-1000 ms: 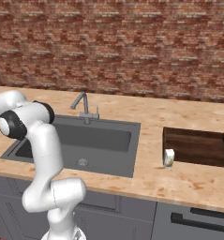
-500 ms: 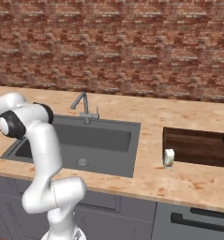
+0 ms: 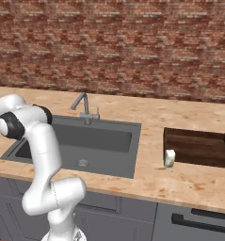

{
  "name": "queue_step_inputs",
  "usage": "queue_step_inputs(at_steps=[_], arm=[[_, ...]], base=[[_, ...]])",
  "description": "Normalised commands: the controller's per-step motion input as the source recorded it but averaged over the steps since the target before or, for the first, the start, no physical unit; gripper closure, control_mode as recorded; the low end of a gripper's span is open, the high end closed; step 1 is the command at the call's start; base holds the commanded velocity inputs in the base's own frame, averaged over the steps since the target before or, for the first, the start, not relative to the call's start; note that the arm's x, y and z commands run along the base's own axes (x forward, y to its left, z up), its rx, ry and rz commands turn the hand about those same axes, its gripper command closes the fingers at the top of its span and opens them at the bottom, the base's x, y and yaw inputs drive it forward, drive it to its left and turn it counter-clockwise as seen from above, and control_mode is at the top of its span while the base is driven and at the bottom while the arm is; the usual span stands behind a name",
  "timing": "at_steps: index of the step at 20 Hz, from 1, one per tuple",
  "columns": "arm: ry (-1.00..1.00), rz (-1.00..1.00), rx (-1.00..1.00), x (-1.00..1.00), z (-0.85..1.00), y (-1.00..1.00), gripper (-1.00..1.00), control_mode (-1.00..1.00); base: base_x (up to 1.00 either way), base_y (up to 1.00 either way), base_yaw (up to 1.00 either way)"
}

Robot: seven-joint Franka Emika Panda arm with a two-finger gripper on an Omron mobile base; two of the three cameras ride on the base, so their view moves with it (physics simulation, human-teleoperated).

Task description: Pick up all produce items and place them in the sink. Turn on the sink faucet to wash them. Then turn the sink off and put them in the tray.

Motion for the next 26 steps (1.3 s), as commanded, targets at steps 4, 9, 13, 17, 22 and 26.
queue_step_inputs(at_steps=[4, 9, 13, 17, 22, 26], arm=[[0.03, -0.08, -0.03, 0.11, 0.00, 0.30, -1.00, -1.00], [0.04, -0.03, -0.02, 0.23, 0.00, 0.27, -1.00, -1.00], [0.01, 0.00, -0.02, 0.37, -0.03, 0.11, -1.00, -1.00], [0.00, 0.00, -0.02, 0.38, -0.17, 0.00, -1.00, -1.00], [0.00, 0.00, -0.03, 0.24, -0.21, 0.03, -1.00, -1.00], [0.00, 0.00, -0.02, 0.07, -0.18, 0.18, -1.00, -1.00]], base=[[0.00, 0.00, 0.00], [0.00, 0.00, 0.00], [0.00, 0.00, 0.00], [0.00, 0.00, 0.00], [0.00, 0.00, 0.00], [0.00, 0.00, 0.00]])
